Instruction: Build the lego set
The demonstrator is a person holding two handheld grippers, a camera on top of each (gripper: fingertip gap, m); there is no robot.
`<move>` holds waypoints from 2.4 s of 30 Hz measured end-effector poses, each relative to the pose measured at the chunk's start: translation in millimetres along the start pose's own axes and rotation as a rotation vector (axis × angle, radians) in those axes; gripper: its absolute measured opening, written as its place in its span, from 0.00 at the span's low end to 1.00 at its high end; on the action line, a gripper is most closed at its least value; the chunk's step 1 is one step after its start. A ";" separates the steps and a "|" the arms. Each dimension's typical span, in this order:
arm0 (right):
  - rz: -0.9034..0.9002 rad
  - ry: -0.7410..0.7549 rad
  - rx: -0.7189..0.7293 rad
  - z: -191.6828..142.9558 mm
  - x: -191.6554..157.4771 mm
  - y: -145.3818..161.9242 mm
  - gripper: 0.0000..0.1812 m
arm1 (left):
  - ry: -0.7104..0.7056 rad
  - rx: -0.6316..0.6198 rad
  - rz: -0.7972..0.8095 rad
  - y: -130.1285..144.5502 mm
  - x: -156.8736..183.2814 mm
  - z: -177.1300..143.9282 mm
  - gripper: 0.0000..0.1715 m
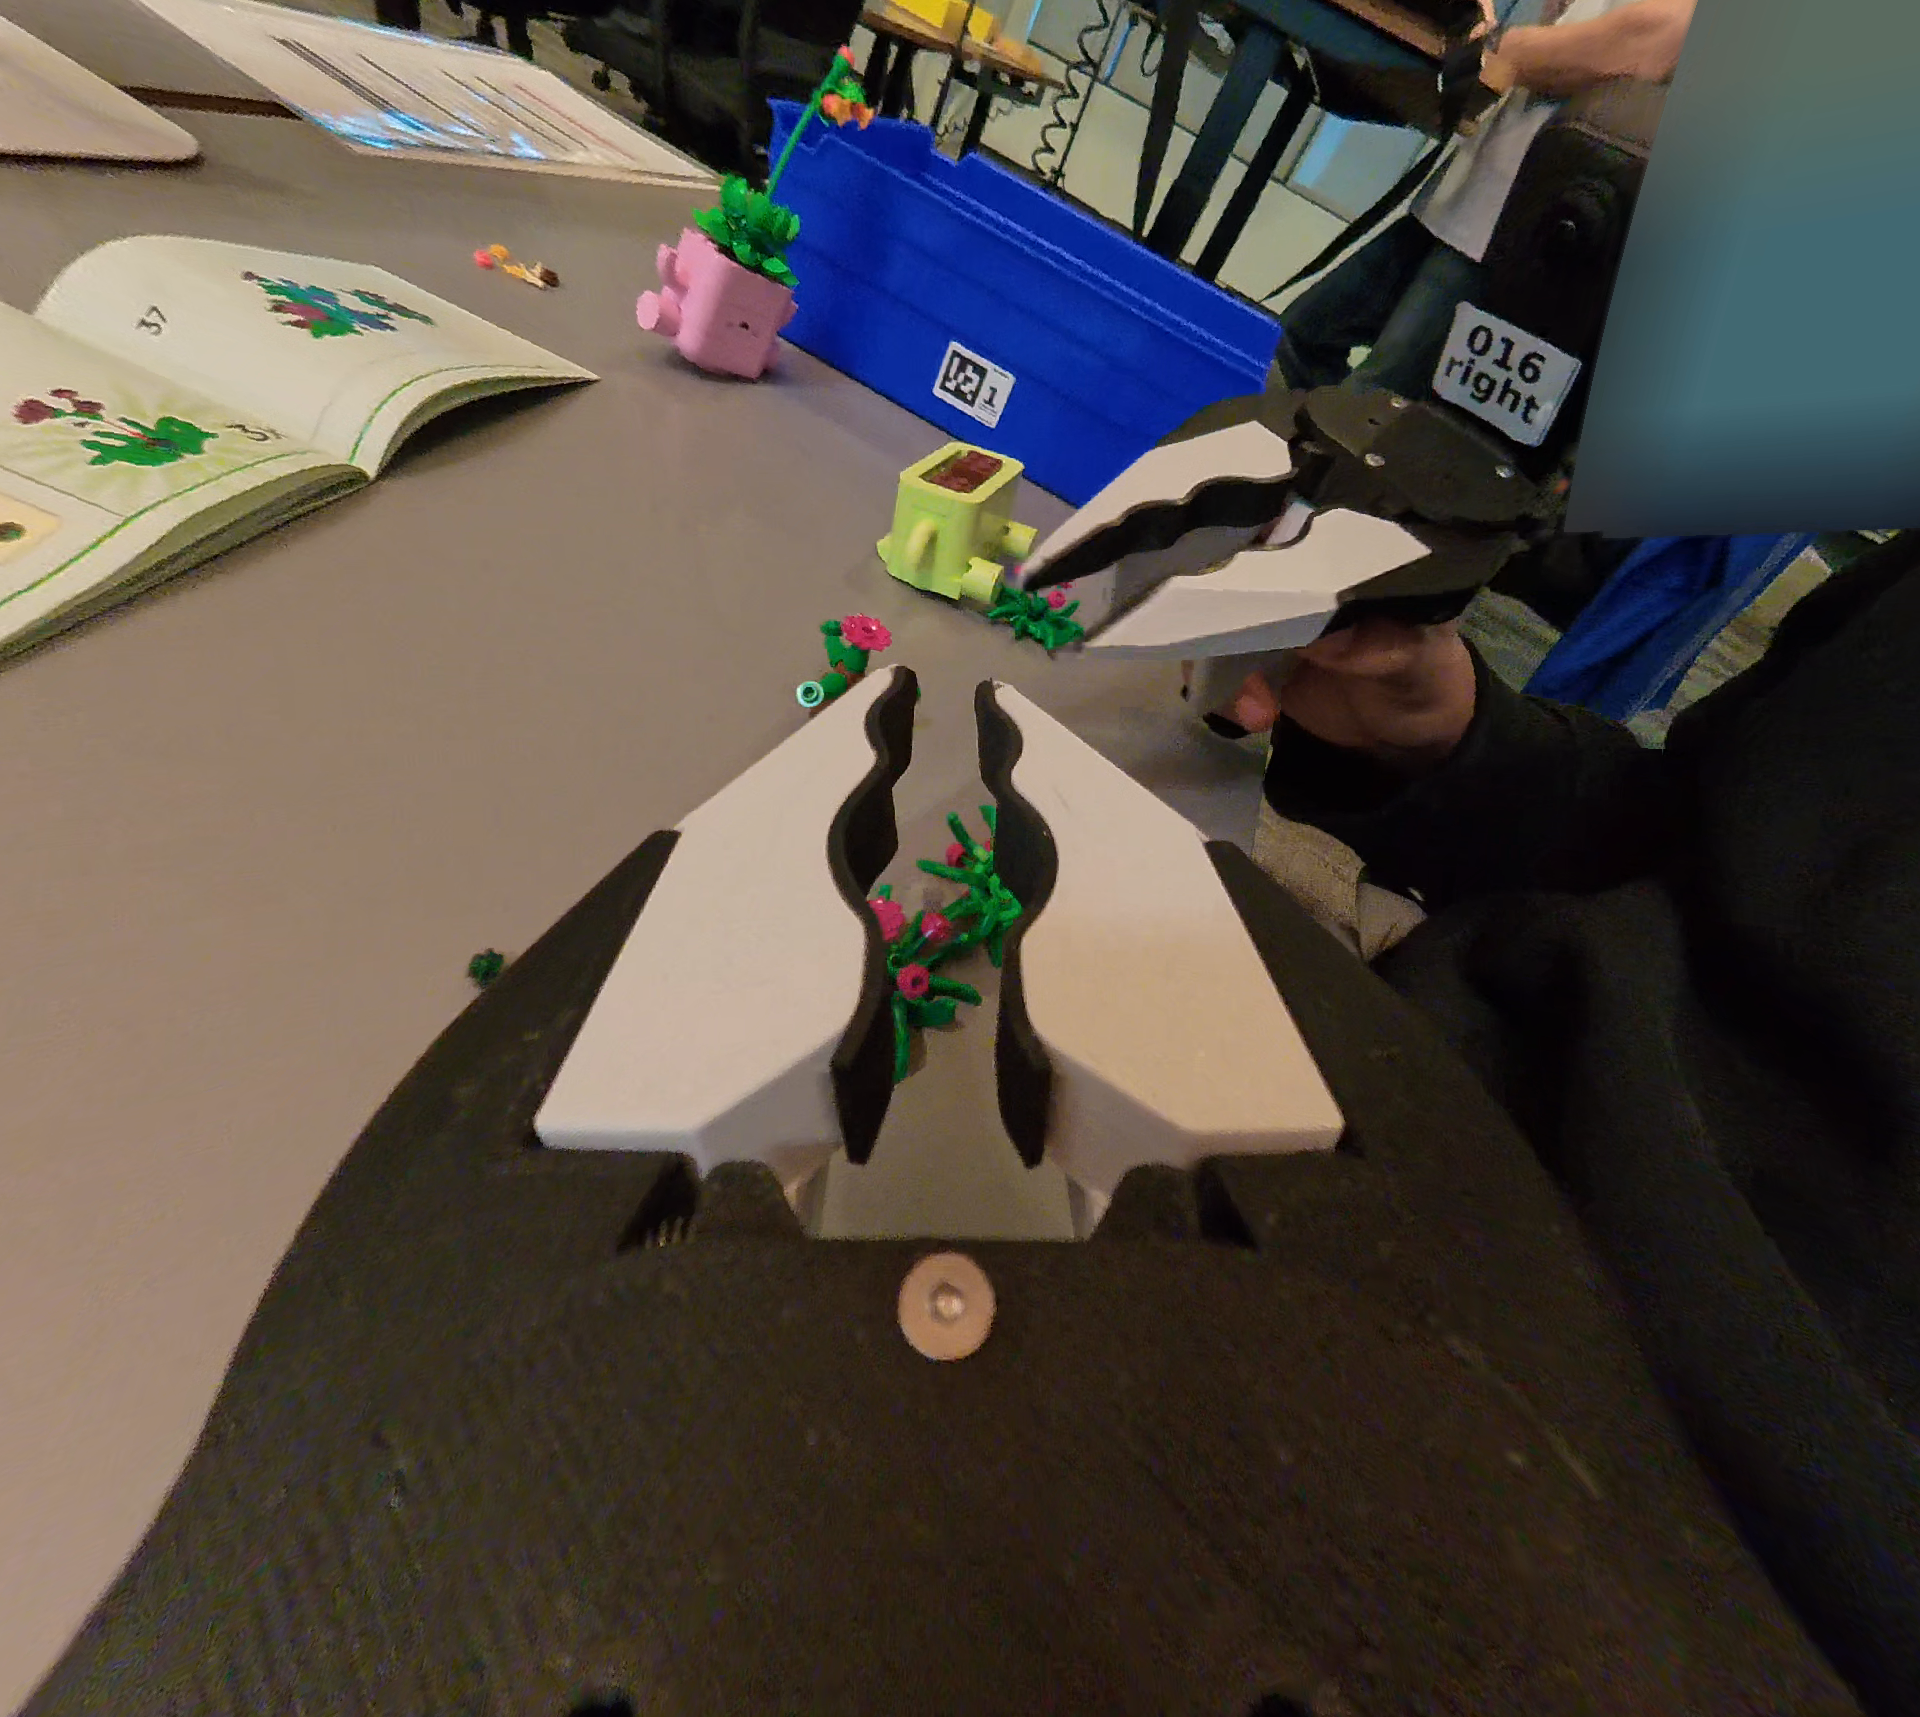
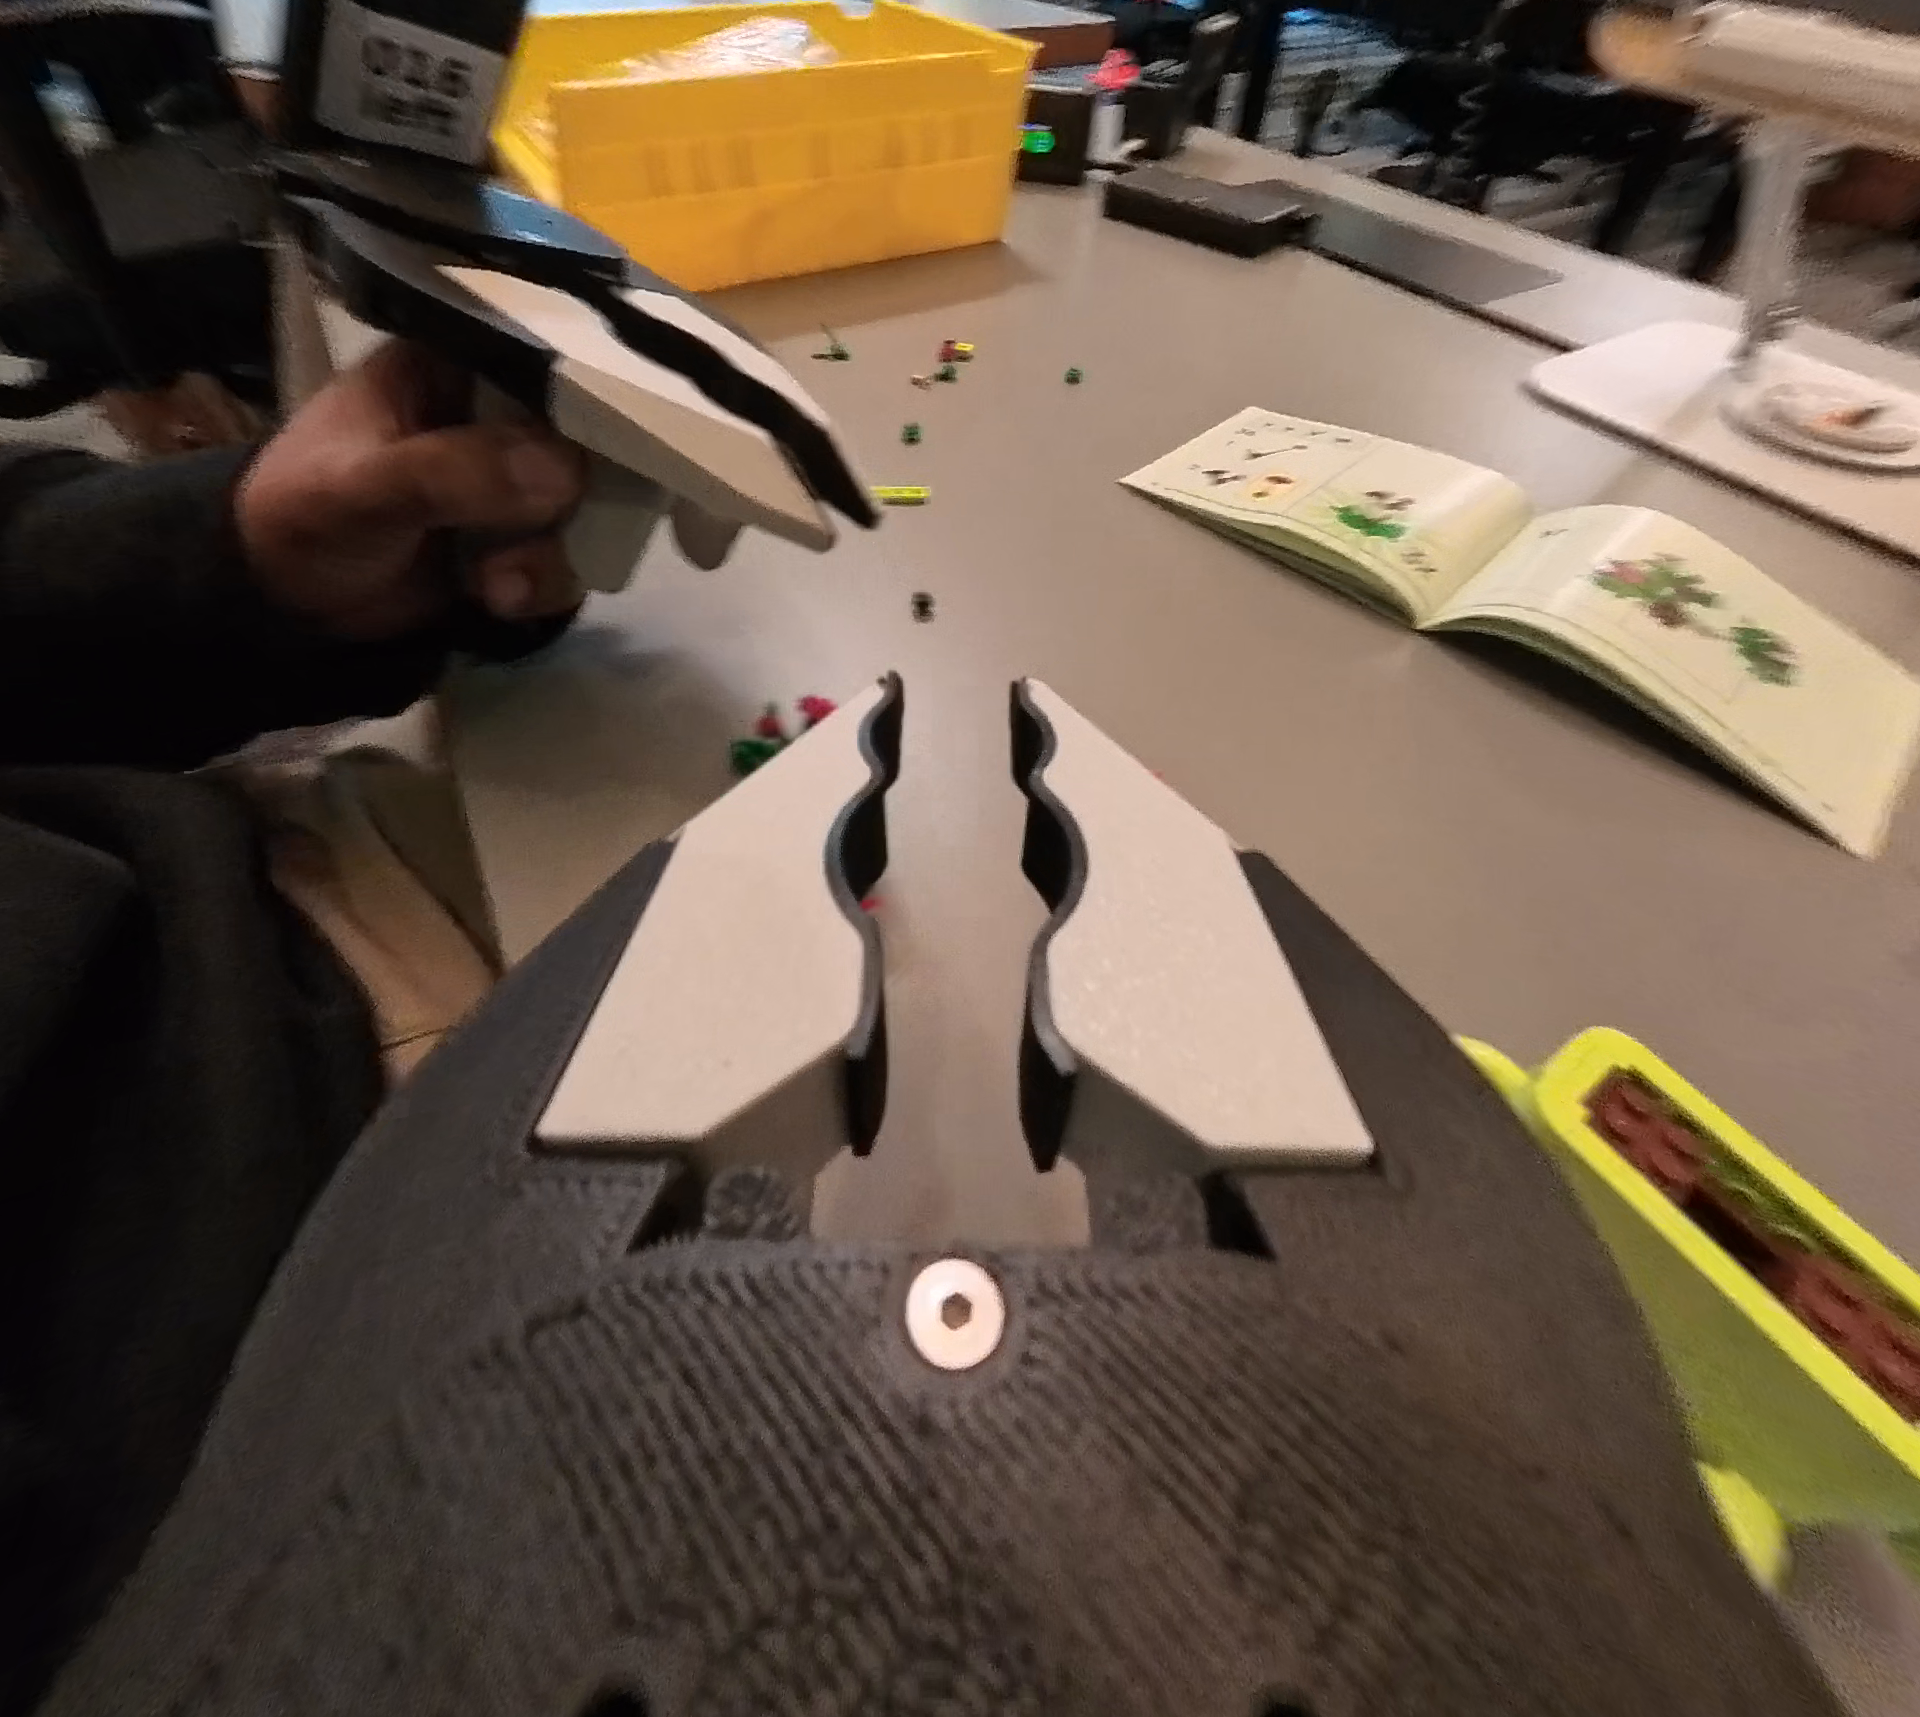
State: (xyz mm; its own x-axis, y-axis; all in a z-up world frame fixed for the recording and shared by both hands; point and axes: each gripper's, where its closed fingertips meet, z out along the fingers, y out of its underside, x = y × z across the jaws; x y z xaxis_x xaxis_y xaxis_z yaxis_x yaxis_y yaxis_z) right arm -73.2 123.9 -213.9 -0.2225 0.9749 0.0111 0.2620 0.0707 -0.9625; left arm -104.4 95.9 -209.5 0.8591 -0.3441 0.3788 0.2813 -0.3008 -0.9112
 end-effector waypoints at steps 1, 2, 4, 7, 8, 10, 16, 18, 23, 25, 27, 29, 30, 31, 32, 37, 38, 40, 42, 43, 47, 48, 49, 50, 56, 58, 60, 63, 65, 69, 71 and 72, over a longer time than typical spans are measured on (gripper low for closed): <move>0.027 -0.064 -0.009 -2.0 -6.3 0.5 0.12 | -0.001 0.001 -0.005 -0.1 -1.3 -1.2 0.05; 0.047 -0.130 -0.018 -3.4 -13.8 1.6 0.14 | -0.002 0.001 -0.007 0.0 -2.3 -1.8 0.05; 0.051 -0.188 -0.060 -2.2 -21.6 10.1 0.17 | 0.001 0.000 -0.008 0.6 -2.6 -1.8 0.05; 0.005 -0.169 -0.162 7.5 -26.4 28.8 0.18 | 0.007 -0.009 -0.002 2.2 -0.3 -0.1 0.05; -0.010 -0.165 -0.198 10.6 -28.8 34.6 0.18 | 0.006 -0.017 0.004 3.3 0.6 0.8 0.05; -0.030 -0.150 -0.248 15.5 -30.9 43.9 0.19 | 0.002 -0.037 0.026 5.9 2.2 2.6 0.05; -0.001 -0.169 -0.311 21.7 -37.5 52.8 0.21 | 0.010 -0.064 0.047 10.9 6.0 7.0 0.05; 0.012 -0.167 -0.330 25.0 -39.4 54.8 0.21 | 0.016 -0.062 0.044 10.8 6.5 7.1 0.06; 0.059 -0.146 -0.319 25.9 -35.8 52.7 0.12 | 0.044 -0.034 0.021 6.6 8.5 5.5 0.09; 0.108 -0.157 -0.267 22.5 -32.3 44.4 0.09 | 0.074 -0.010 -0.006 3.5 10.3 4.4 0.13; 0.170 -0.167 -0.200 17.8 -26.7 34.5 0.07 | 0.102 0.004 -0.046 1.9 11.0 4.0 0.17; 0.237 -0.188 -0.138 12.8 -21.5 25.9 0.07 | 0.138 0.014 -0.083 0.9 13.1 3.9 0.20; 0.265 -0.201 -0.109 10.4 -19.4 21.9 0.06 | 0.154 0.017 -0.096 0.7 14.4 4.0 0.21; 0.290 -0.214 -0.084 8.0 -17.6 18.6 0.06 | 0.173 0.018 -0.105 0.5 16.6 4.5 0.22; 0.311 -0.229 -0.059 5.9 -16.4 15.3 0.06 | 0.194 0.012 -0.110 1.2 19.6 5.2 0.23; 0.451 -0.326 0.061 -2.1 -14.9 -0.9 0.05 | 0.246 -0.089 -0.118 15.1 34.7 18.4 0.27; 0.491 -0.357 0.090 -3.1 -16.3 -5.2 0.05 | 0.247 -0.106 -0.124 17.3 37.3 21.8 0.28; 0.563 -0.423 0.135 -4.4 -20.8 -12.1 0.05 | 0.246 -0.127 -0.135 20.2 41.2 27.4 0.29; 0.611 -0.469 0.160 -4.3 -24.5 -15.7 0.05 | 0.241 -0.146 -0.146 23.3 42.8 30.7 0.29; 0.628 -0.485 0.171 -4.3 -25.6 -17.2 0.05 | 0.244 -0.148 -0.145 23.8 44.0 31.1 0.26; 0.660 -0.512 0.189 -4.2 -27.3 -19.5 0.05 | 0.273 -0.105 -0.157 17.3 46.0 25.9 0.11; 0.668 -0.522 0.197 -4.8 -27.8 -20.9 0.05 | 0.281 -0.094 -0.167 15.8 45.4 24.4 0.10; 0.676 -0.527 0.203 -5.1 -27.7 -21.9 0.05 | 0.293 -0.085 -0.182 14.5 45.4 23.0 0.10; 0.682 -0.529 0.209 -5.4 -27.5 -22.6 0.05 | 0.305 -0.077 -0.200 13.5 45.3 22.0 0.10; 0.673 -0.498 0.213 -5.5 -22.3 -21.5 0.07 | 0.286 -0.057 -0.203 11.1 40.8 20.5 0.09; 0.657 -0.481 0.212 -6.7 -19.6 -21.5 0.12 | 0.245 -0.048 -0.167 9.5 36.5 19.4 0.09; 0.638 -0.453 0.199 -7.1 -16.4 -19.6 0.15 | 0.187 -0.036 -0.117 7.3 30.7 17.7 0.09; 0.581 -0.409 0.155 -4.3 -16.9 -14.2 0.15 | 0.072 -0.043 0.010 6.2 22.4 15.7 0.09; 0.518 -0.391 0.131 -0.8 -22.3 -12.1 0.14 | 0.018 -0.061 0.117 6.7 23.4 16.1 0.09; 0.355 -0.333 0.106 2.5 -29.0 -10.4 0.10 | -0.028 -0.082 0.276 9.0 31.1 18.8 0.09; 0.301 -0.310 0.105 0.2 -27.4 -10.0 0.05 | -0.029 -0.066 0.305 7.6 33.9 18.9 0.08; 0.289 -0.314 0.109 -1.3 -27.8 -10.8 0.04 | -0.026 -0.056 0.300 6.5 34.3 18.8 0.09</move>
State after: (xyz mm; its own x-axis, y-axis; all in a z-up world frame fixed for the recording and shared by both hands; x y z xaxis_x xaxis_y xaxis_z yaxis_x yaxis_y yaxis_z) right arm -68.7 96.3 -203.4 -0.4336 0.8386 -0.3297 0.2584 -0.2348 -0.9371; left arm -65.0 98.8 -205.4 0.9111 -0.4024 0.0891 -0.0100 -0.2378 -0.9713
